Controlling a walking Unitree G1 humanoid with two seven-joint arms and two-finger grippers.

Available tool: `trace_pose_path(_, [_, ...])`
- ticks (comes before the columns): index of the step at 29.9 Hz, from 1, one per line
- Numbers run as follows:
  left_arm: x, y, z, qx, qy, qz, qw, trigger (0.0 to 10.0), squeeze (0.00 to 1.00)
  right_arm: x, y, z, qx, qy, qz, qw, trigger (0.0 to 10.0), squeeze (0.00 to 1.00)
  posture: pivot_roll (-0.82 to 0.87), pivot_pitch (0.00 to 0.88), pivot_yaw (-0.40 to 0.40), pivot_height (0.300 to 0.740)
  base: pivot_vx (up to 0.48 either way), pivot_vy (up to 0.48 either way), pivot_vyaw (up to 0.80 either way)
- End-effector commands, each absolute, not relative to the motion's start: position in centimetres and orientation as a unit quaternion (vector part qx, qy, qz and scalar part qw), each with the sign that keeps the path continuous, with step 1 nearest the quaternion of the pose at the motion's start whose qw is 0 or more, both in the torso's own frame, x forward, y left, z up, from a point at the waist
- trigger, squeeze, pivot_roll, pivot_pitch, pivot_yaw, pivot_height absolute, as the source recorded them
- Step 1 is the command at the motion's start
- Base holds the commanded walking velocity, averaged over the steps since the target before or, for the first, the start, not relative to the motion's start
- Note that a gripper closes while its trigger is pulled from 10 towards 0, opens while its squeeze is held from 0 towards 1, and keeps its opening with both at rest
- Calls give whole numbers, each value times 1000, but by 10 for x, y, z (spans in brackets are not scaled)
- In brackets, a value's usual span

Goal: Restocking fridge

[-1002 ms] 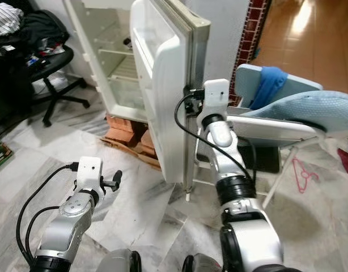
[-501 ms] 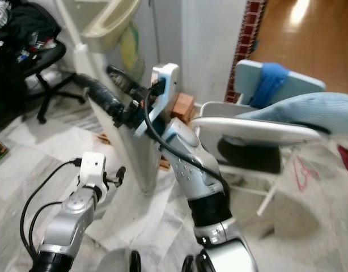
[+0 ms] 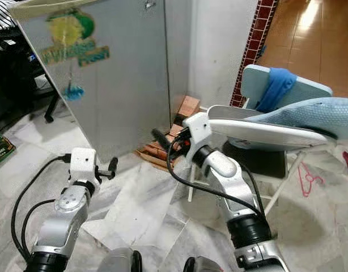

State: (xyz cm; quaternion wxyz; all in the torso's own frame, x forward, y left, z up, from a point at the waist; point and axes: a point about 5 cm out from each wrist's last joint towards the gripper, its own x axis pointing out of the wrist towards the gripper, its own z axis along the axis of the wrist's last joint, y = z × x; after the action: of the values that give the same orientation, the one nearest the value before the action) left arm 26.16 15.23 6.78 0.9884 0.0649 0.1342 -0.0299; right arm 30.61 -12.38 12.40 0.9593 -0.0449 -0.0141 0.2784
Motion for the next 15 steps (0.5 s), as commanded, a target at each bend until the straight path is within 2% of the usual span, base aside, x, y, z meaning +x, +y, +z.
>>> trace_pose_path(1, [258, 149, 70, 90, 122, -53, 987, 10000, 0, 302, -126, 127, -58, -32, 279, 958, 10000, 0, 32, 65, 60, 740, -255, 386, 0])
trace_pose_path(7, [255, 146, 78, 95, 82, -68, 990, 10000, 0, 293, -131, 127, -49, -41, 216, 974, 10000, 0, 33, 55, 49, 740, -286, 388, 0])
trace_pose_path(9, [253, 151, 83, 73, 56, -52, 994, 10000, 0, 290, -139, 121, -10, -24, 128, 991, 10000, 0, 38, 41, 42, 740, 0, 450, 0])
trace_pose_path(15, [251, 155, 86, 40, 37, -39, 998, 10000, 0, 282, -146, 112, 42, -11, 54, 998, 10000, 0, 29, 10, 51, 740, 0, 455, 0])
